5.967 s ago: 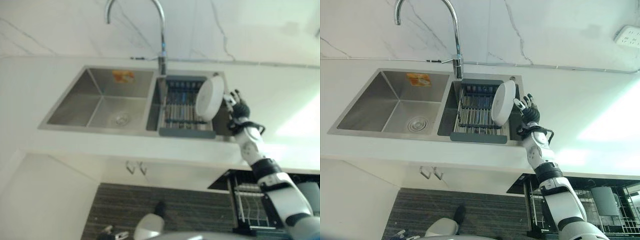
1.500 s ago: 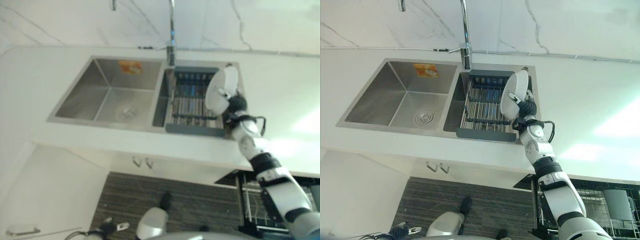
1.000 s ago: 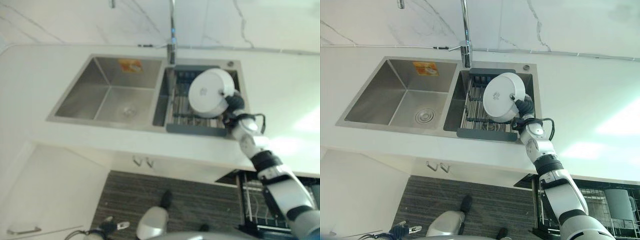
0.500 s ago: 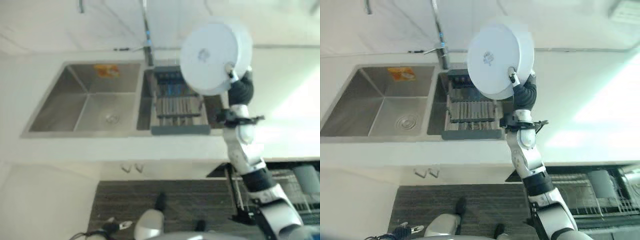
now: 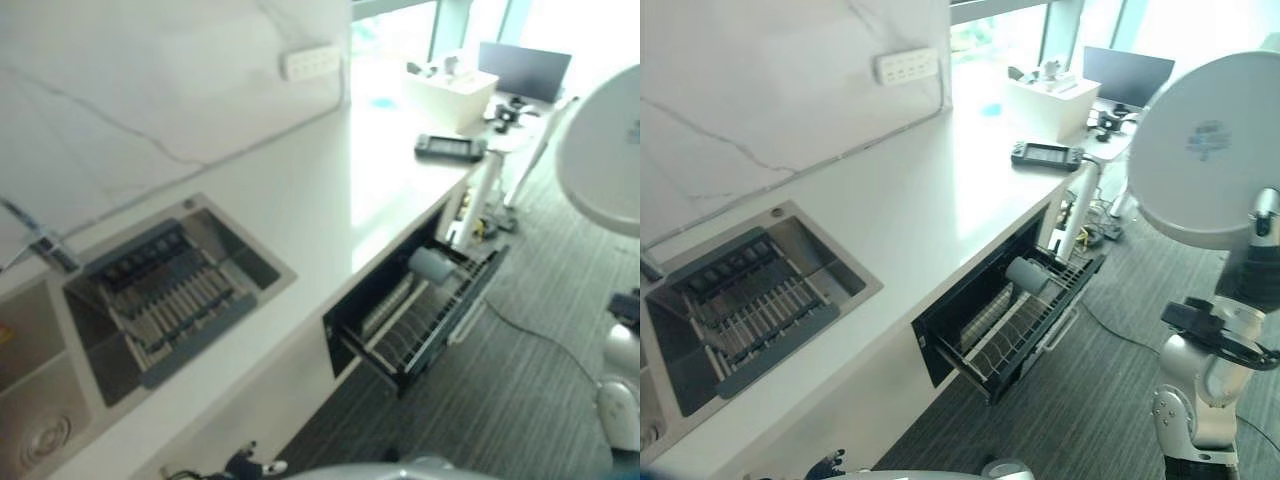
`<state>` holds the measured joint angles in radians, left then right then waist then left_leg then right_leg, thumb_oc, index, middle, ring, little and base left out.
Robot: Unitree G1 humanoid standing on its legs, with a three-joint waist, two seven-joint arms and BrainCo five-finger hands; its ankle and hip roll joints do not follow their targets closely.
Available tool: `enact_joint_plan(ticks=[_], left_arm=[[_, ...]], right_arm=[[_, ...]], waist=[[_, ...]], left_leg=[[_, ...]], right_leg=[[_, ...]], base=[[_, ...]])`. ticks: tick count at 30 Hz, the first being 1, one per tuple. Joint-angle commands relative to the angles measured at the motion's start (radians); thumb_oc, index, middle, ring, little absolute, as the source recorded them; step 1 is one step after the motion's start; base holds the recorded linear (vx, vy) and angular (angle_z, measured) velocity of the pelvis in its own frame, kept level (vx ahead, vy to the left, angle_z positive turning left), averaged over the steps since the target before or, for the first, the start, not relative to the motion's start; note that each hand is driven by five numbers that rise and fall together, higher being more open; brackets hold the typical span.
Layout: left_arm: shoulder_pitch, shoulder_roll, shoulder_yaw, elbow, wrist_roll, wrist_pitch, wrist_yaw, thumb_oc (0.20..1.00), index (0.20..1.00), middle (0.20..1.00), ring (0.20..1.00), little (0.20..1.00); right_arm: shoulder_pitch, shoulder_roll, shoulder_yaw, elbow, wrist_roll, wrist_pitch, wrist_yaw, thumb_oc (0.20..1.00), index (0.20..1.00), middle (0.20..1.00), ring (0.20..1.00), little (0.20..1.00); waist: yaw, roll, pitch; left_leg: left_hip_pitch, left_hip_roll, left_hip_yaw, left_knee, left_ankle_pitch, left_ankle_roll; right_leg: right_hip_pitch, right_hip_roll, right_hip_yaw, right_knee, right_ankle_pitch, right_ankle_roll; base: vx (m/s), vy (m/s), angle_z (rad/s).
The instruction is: Place the dishes in the dishwasher.
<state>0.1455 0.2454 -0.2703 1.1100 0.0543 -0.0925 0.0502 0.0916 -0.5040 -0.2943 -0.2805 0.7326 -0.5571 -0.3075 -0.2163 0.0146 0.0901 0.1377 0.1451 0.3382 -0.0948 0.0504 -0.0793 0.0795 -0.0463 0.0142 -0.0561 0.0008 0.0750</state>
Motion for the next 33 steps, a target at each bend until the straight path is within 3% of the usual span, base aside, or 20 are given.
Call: enact_joint_plan(ticks=[1, 7, 10, 13, 16, 21, 27, 33], left_arm=[[-0.027, 0.053, -0.05, 0.047, 0.116, -0.023, 0.059, 1.0, 1.0, 1.0, 1.0, 1.0], [-0.052, 0.053, -0.073, 0.051, 0.128, 0.0, 0.068, 1.0, 1.0, 1.0, 1.0, 1.0], [-0.087, 0.053, -0.136, 0.023, 0.133, 0.021, 0.071, 1.0, 1.0, 1.0, 1.0, 1.0], [-0.107, 0.043, -0.159, 0.026, 0.134, 0.03, 0.072, 1.0, 1.0, 1.0, 1.0, 1.0], [-0.128, 0.045, -0.184, 0.029, 0.166, 0.022, 0.076, 1.0, 1.0, 1.0, 1.0, 1.0], [-0.176, 0.056, -0.229, 0.009, 0.152, 0.036, 0.071, 1.0, 1.0, 1.0, 1.0, 1.0], [-0.187, 0.056, -0.217, 0.027, 0.13, 0.022, 0.069, 1.0, 1.0, 1.0, 1.0, 1.0], [-0.204, 0.052, -0.215, 0.043, 0.1, 0.001, 0.071, 1.0, 1.0, 1.0, 1.0, 1.0]], right_arm=[[-0.144, 0.027, -0.017, -0.014, -0.005, -0.043, 0.007, 0.2, 0.2, 0.2, 0.2, 0.2], [-0.135, 0.072, 0.01, 0.086, 0.046, 0.005, 0.019, 0.2, 0.2, 0.2, 0.2, 0.2], [-0.171, 0.111, 0.125, 0.131, 0.012, 0.029, 0.006, 0.2, 0.2, 0.2, 0.2, 0.2], [-0.196, 0.135, 0.189, 0.171, -0.067, 0.001, -0.05, 0.2, 0.2, 0.2, 0.2, 0.2], [-0.219, 0.164, 0.232, 0.226, -0.052, -0.029, -0.079, 0.2, 0.2, 0.2, 0.2, 0.2], [-0.277, 0.175, 0.288, 0.286, -0.093, -0.016, -0.131, 0.2, 0.2, 0.2, 0.2, 0.2], [-0.285, 0.189, 0.31, 0.34, -0.156, -0.047, -0.207, 0.2, 0.2, 0.2, 0.2, 0.2], [-0.31, 0.182, 0.323, 0.427, -0.117, -0.018, -0.211, 0.2, 0.2, 0.2, 0.2, 0.2]], waist=[[0.061, -0.02, 0.036], [0.058, -0.018, 0.061], [0.068, 0.001, 0.098], [0.076, 0.015, 0.11], [0.081, 0.029, 0.126], [0.084, 0.052, 0.161], [0.09, 0.065, 0.183], [0.099, 0.076, 0.205]], left_leg=[[-0.027, -0.01, -0.084, 0.098, -0.108, 0.03], [-0.061, 0.002, -0.096, 0.135, -0.106, 0.021], [-0.097, 0.002, -0.131, 0.134, -0.082, 0.012], [-0.11, -0.004, -0.149, 0.119, -0.07, 0.01], [-0.127, -0.006, -0.162, 0.106, -0.056, 0.006], [-0.148, -0.017, -0.179, 0.089, -0.04, 0.007], [-0.169, -0.022, -0.191, 0.089, -0.033, 0.008], [-0.193, -0.027, -0.202, 0.113, -0.033, 0.005]], right_leg=[[-0.033, -0.048, -0.025, 0.114, -0.057, 0.023], [-0.063, -0.042, -0.022, 0.141, -0.06, 0.013], [-0.095, -0.04, -0.027, 0.156, -0.056, 0.002], [-0.108, -0.043, -0.03, 0.15, -0.05, 0.002], [-0.127, -0.048, -0.034, 0.153, -0.046, 0.003], [-0.152, -0.054, -0.03, 0.156, -0.04, 0.004], [-0.175, -0.059, -0.033, 0.169, -0.039, 0.004], [-0.194, -0.067, -0.043, 0.192, -0.044, 0.0]], base=[[-0.02, -0.09, -0.04], [-0.06, -0.109, -0.01], [-0.2, -0.06, 0.1], [-0.1, -0.001, 0.21], [-0.12, 0.0, 0.13], [-0.1, 0.038, 0.14], [-0.03, 0.024, 0.05], [-0.01, 0.031, 0.06]])
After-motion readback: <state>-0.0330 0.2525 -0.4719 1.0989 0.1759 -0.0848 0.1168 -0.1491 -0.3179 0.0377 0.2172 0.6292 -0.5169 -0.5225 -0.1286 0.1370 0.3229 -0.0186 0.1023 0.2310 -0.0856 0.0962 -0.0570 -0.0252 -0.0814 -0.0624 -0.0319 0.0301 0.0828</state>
